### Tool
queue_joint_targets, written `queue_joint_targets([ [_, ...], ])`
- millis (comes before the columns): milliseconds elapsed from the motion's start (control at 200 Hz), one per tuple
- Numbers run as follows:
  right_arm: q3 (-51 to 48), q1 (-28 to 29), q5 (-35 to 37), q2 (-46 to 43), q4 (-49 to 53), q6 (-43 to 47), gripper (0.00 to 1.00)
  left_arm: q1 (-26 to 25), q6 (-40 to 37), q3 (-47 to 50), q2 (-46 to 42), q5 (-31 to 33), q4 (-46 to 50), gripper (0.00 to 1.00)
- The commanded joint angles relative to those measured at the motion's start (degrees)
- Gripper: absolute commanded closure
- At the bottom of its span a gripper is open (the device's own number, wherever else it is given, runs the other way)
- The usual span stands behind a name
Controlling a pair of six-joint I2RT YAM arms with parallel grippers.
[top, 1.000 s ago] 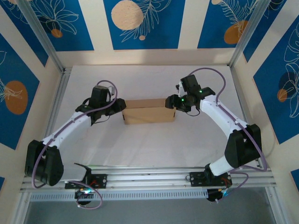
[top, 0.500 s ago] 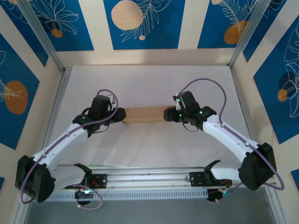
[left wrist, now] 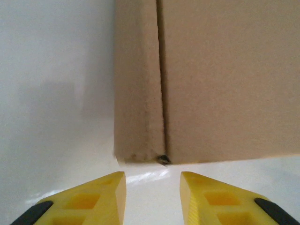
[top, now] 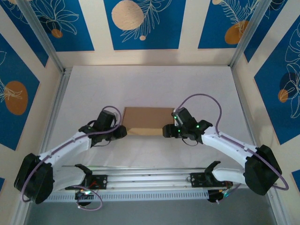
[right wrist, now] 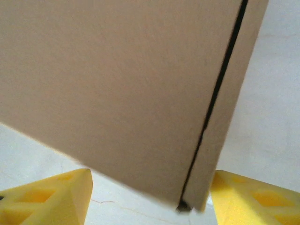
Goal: Fold the paper box
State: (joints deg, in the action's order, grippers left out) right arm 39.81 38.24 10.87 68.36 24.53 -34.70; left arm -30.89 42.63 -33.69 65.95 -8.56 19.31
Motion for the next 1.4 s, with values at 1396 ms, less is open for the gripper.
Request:
queue_joint_targets([
  [1396, 24.04, -17.88, -17.25, 35.18, 0.32, -1.25, 0.42, 1.06, -3.43, -18.12, 27.89, 11.95, -10.28, 0.6],
])
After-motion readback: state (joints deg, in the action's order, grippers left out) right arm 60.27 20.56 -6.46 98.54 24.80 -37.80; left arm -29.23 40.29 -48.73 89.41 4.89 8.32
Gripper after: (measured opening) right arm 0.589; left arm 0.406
